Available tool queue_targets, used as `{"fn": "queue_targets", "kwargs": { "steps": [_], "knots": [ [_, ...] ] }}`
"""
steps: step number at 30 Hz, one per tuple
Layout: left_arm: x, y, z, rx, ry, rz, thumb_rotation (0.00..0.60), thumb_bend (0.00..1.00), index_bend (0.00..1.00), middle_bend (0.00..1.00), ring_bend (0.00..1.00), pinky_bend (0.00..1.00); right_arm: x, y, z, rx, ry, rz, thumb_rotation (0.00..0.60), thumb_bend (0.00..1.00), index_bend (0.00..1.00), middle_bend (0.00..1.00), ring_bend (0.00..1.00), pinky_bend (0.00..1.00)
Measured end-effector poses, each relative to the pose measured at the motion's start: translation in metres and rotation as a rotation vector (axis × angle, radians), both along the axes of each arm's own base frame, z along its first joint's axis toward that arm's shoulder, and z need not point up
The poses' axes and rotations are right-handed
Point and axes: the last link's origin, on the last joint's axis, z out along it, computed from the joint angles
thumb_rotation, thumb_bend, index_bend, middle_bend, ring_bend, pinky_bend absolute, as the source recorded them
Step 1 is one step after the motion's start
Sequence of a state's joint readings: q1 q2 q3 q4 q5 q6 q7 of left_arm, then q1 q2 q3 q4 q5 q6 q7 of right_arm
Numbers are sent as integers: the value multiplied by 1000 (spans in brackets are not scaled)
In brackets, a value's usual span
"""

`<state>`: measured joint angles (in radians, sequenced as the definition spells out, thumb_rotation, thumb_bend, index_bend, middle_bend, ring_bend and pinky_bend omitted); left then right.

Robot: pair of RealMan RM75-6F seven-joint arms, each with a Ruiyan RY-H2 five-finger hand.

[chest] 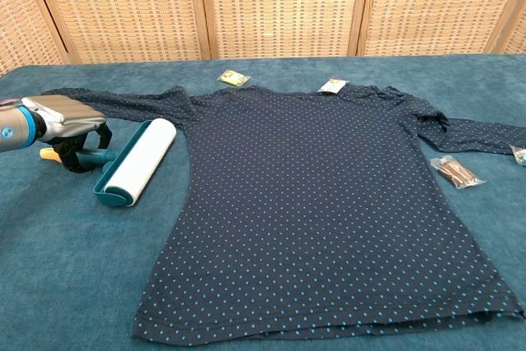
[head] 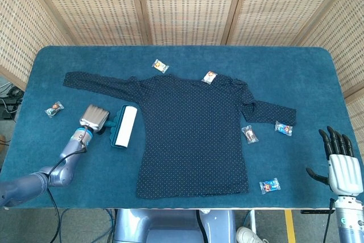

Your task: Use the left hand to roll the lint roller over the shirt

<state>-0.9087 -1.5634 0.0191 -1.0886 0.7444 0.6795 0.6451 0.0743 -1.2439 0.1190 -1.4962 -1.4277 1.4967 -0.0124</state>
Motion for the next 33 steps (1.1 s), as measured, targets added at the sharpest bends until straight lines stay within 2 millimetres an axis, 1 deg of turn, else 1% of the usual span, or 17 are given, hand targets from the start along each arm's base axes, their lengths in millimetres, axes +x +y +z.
{"fn": "queue_targets", "kwargs": {
  "steps": [4, 8, 11, 17, 21, 26, 33],
  "knots": [
    [3, -1, 2, 4, -5, -17, 600, 861, 842, 906, 815, 729, 0, 0, 1, -1, -5, 1, 600, 138, 76, 0, 0, 0],
    [9, -2, 9, 9, -3, -42, 600, 870, 852, 906, 815, 729, 1, 1, 2, -5, -11, 4, 600, 138, 77, 0, 0, 0],
    [17, -3, 18, 15, 1, -67, 600, 871, 859, 906, 815, 729, 1, 1, 3, -2, -15, 4, 600, 138, 76, 0, 0, 0],
    [36, -4, 42, 11, 42, -103, 600, 882, 866, 906, 815, 725, 2, 1, 5, -5, -27, 10, 600, 138, 77, 0, 0, 0],
    [50, -4, 56, 4, 97, -103, 600, 892, 868, 906, 815, 724, 3, 2, 7, -5, -38, 12, 600, 138, 77, 0, 0, 0],
    [71, -5, 65, -10, 121, -52, 600, 904, 868, 906, 815, 722, 3, 3, 8, -1, -54, 15, 600, 138, 77, 0, 0, 0],
    [113, -4, 72, -18, 208, -26, 600, 930, 870, 906, 815, 722, 2, 2, 8, 16, -91, 18, 600, 138, 77, 0, 0, 0]
  ]
}}
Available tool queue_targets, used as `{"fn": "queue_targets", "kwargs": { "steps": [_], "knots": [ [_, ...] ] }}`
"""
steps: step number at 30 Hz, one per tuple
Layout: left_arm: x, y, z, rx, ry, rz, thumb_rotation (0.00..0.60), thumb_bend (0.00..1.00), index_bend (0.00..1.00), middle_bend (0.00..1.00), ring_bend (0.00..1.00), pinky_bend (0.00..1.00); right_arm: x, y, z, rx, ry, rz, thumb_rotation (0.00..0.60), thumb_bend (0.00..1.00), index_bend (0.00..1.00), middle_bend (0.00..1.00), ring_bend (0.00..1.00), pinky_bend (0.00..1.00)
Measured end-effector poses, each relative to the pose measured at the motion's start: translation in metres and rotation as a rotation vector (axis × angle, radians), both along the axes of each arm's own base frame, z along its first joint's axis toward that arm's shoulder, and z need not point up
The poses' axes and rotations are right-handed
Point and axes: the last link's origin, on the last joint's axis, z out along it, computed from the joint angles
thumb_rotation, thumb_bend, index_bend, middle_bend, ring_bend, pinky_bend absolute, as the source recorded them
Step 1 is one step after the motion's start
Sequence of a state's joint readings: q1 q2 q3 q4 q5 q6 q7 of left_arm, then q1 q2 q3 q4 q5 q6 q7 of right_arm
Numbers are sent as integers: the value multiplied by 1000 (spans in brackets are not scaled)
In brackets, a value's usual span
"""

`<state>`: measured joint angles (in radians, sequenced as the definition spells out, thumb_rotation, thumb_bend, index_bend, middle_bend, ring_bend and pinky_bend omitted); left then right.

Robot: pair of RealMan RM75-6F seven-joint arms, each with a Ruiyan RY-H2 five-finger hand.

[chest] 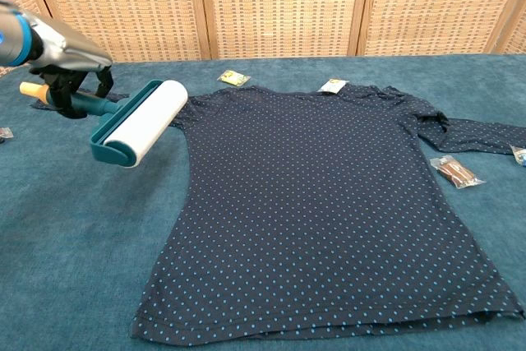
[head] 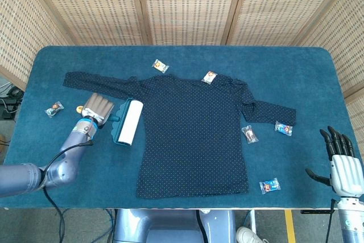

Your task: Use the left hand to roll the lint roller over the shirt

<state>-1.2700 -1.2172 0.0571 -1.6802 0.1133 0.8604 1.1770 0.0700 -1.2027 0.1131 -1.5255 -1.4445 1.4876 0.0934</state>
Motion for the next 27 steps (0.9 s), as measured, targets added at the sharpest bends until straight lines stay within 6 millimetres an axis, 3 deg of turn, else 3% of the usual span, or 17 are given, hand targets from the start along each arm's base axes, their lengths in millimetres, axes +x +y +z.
{"fn": "queue_targets", "kwargs": {
  "steps": [5, 12, 21, 27],
  "knots": [
    [26, 2, -3, 1, 56, 26, 600, 935, 870, 906, 815, 721, -3, -2, 1, 7, -26, -5, 600, 138, 77, 0, 0, 0],
    [58, 1, -27, -24, 168, 9, 600, 965, 879, 906, 815, 720, -6, -3, 5, 7, -64, -12, 600, 138, 78, 0, 0, 0],
    [78, -4, -74, -64, 278, -36, 600, 965, 884, 906, 815, 721, -9, -4, 8, 16, -98, -12, 600, 138, 78, 0, 0, 0],
    [84, -2, -92, -64, 335, -55, 600, 965, 885, 906, 815, 721, -11, -4, 9, 16, -109, -18, 600, 138, 78, 0, 0, 0]
  ]
}}
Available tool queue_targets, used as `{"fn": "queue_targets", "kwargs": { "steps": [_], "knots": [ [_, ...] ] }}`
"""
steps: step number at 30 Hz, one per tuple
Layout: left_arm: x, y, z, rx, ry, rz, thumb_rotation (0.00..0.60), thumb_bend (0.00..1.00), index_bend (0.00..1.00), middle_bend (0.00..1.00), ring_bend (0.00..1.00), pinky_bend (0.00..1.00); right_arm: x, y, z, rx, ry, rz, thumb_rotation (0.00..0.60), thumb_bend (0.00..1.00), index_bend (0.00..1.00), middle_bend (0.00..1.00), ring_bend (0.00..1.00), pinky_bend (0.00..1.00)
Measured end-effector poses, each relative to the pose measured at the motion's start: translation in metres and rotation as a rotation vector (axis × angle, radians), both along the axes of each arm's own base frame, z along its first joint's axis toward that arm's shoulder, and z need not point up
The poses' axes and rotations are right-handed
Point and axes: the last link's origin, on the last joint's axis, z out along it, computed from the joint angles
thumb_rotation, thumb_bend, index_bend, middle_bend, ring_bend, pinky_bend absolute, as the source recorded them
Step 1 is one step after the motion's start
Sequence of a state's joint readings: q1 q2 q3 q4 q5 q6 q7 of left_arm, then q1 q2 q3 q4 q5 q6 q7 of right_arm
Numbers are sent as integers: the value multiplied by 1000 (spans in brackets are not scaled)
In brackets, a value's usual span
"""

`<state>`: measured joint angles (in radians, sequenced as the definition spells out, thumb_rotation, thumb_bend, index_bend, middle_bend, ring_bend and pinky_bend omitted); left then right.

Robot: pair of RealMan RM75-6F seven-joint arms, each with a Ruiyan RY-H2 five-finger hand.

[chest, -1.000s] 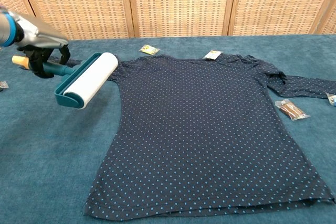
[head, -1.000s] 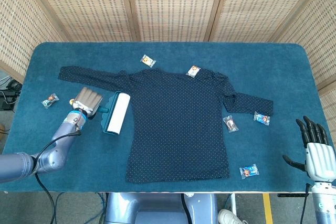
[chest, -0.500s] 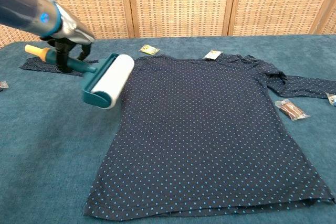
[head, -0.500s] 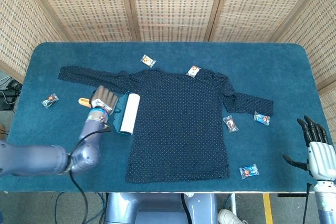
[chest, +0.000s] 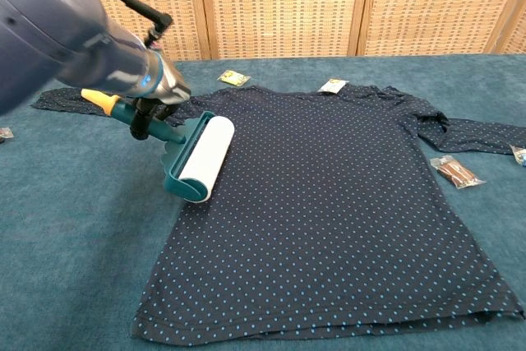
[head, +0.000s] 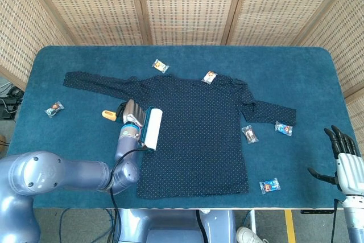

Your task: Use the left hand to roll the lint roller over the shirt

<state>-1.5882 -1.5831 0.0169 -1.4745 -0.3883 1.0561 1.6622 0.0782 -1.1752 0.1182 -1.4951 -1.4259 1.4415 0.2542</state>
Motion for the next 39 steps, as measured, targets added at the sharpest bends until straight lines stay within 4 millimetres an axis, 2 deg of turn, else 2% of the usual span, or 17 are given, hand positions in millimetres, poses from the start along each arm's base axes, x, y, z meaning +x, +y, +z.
{"fn": "queue_targets", "kwargs": {
  "steps": [14, 26, 33, 39],
  "knots": [
    [14, -2, -32, -18, 80, -46, 600, 1000, 892, 906, 815, 721, -3, -2, -2, 16, -23, -9, 600, 138, 83, 0, 0, 0],
    [44, -15, -62, -35, 144, -95, 600, 1000, 909, 907, 815, 723, -7, -4, -1, 21, -55, -11, 600, 138, 82, 0, 0, 0],
    [67, -29, -83, -35, 216, -152, 600, 1000, 910, 907, 815, 723, -8, -4, -1, 29, -68, -10, 600, 138, 83, 0, 0, 0],
    [84, -34, -95, -20, 208, -159, 600, 1000, 910, 907, 815, 723, -8, -4, -1, 30, -75, -12, 600, 138, 85, 0, 0, 0]
  ]
}}
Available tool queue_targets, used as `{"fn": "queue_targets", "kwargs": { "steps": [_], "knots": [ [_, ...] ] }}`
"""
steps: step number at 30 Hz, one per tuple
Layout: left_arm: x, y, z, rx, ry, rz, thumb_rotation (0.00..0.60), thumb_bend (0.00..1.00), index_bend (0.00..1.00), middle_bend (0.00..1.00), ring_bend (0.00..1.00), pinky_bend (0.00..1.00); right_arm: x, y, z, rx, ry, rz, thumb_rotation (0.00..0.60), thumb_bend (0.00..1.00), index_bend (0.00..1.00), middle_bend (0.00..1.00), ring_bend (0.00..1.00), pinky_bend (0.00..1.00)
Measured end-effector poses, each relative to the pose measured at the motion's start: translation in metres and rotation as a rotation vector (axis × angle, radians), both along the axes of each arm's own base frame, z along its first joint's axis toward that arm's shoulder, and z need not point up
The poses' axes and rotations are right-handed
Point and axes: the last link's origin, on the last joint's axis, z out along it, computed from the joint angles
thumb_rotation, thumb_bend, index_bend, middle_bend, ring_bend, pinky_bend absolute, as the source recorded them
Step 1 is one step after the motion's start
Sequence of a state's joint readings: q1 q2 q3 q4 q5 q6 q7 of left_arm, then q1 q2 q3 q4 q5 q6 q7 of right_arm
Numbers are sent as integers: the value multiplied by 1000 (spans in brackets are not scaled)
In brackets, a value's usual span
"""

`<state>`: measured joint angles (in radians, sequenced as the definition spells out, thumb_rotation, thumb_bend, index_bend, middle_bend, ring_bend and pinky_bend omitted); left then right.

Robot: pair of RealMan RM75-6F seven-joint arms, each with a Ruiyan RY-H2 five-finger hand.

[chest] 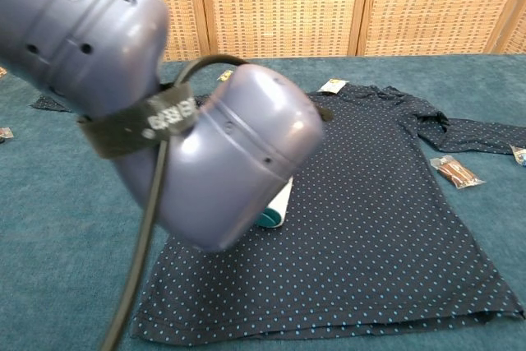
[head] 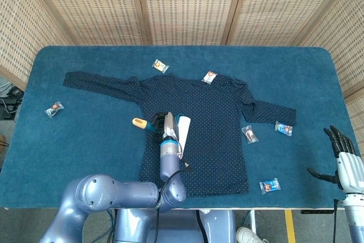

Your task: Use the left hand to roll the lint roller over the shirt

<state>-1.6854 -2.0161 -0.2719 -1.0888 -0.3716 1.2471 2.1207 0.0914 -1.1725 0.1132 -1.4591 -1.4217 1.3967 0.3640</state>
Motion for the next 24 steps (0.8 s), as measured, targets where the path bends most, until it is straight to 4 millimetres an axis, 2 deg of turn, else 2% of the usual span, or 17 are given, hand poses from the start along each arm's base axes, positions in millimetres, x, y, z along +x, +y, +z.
{"fn": "queue_targets", "kwargs": {
  "steps": [5, 10, 17, 24],
  "knots": [
    [6, 1, -4, 12, 2, 3, 600, 1000, 910, 907, 815, 723, -2, 0, 3, -9, -2, -5, 600, 138, 85, 0, 0, 0],
    [-5, 3, -3, 16, 13, 21, 600, 1000, 910, 907, 815, 723, -2, 0, 2, -8, 0, -4, 600, 138, 85, 0, 0, 0],
    [-42, 11, 11, 34, 37, 72, 600, 1000, 910, 907, 815, 723, 1, 1, 1, -6, 9, 3, 600, 138, 85, 0, 0, 0],
    [-84, 22, 42, 71, 70, 108, 600, 1000, 910, 907, 815, 723, 5, 3, 0, -4, 16, 15, 600, 138, 85, 0, 0, 0]
  ]
}}
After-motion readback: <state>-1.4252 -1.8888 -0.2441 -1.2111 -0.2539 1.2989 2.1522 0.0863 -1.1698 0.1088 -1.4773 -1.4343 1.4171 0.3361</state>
